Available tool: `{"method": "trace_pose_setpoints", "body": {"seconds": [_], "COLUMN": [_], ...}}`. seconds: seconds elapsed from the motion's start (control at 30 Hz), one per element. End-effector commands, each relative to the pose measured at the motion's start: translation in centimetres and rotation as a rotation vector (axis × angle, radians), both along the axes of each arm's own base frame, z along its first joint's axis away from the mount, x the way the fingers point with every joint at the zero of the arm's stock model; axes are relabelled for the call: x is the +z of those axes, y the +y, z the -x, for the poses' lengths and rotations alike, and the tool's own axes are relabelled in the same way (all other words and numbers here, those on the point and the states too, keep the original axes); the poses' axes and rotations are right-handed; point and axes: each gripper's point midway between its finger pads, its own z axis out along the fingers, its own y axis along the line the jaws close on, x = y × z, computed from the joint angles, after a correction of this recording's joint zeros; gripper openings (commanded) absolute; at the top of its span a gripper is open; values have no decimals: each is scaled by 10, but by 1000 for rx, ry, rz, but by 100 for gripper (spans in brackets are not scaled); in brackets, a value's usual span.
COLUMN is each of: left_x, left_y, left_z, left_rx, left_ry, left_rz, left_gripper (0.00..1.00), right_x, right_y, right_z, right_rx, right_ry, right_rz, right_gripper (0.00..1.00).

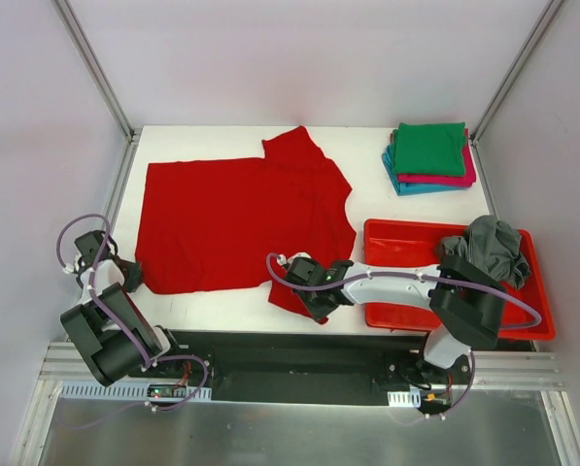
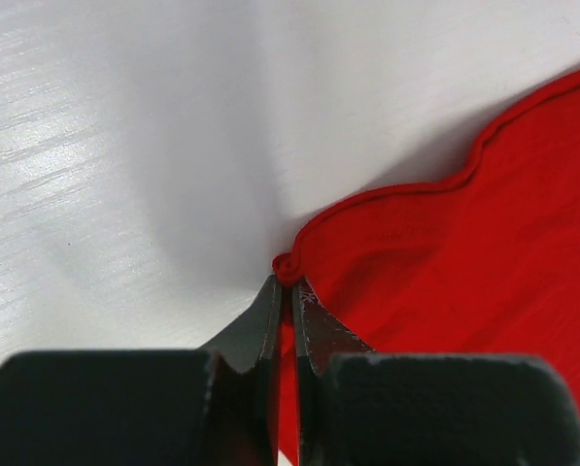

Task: Fold and stack the t-shirts
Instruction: Grap the side of the flattened tshirt closest away from the robot with both arms

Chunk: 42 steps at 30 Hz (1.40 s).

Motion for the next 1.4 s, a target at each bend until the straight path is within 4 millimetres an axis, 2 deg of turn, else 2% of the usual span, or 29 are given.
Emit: {"method": "trace_pose_setpoints", "body": {"seconds": [0.0, 0.13, 0.17, 0.27, 0.5, 0.77, 0.87, 1.2, 1.37], "left_x": [-13, -10, -10, -8, -2, 13, 14, 14, 33], "left_y": [-13, -11, -10, -7, -5, 18, 24, 24, 9], "left_z": [19, 21, 22, 26, 33, 63, 70, 64, 33], "left_rx": [9, 30, 39, 69, 119, 315, 372, 377, 289], "left_ry": [76, 64, 62, 59, 22, 28, 17, -3, -159], "left_rz": [61, 39, 33, 17, 1, -87, -93, -37, 50], "left_gripper": [0, 0, 0, 0, 0, 0, 0, 0, 0], "right_x": [-10, 5, 8, 16, 35, 58, 59, 66, 85], "right_y": [-18, -9, -3, 7, 21, 36, 32, 21, 25], "right_z": [16, 24, 32, 49, 70, 92, 89, 97, 51], "right_rx": [-42, -16, 12, 59, 105, 226, 232, 262, 166], "right_ry": [26, 20, 49, 102, 170, 242, 223, 253, 112], "right_rz": [45, -6, -29, -65, -145, -274, -249, -279, -329], "right_gripper": [17, 3, 0, 0, 0, 1, 0, 0, 1]}}
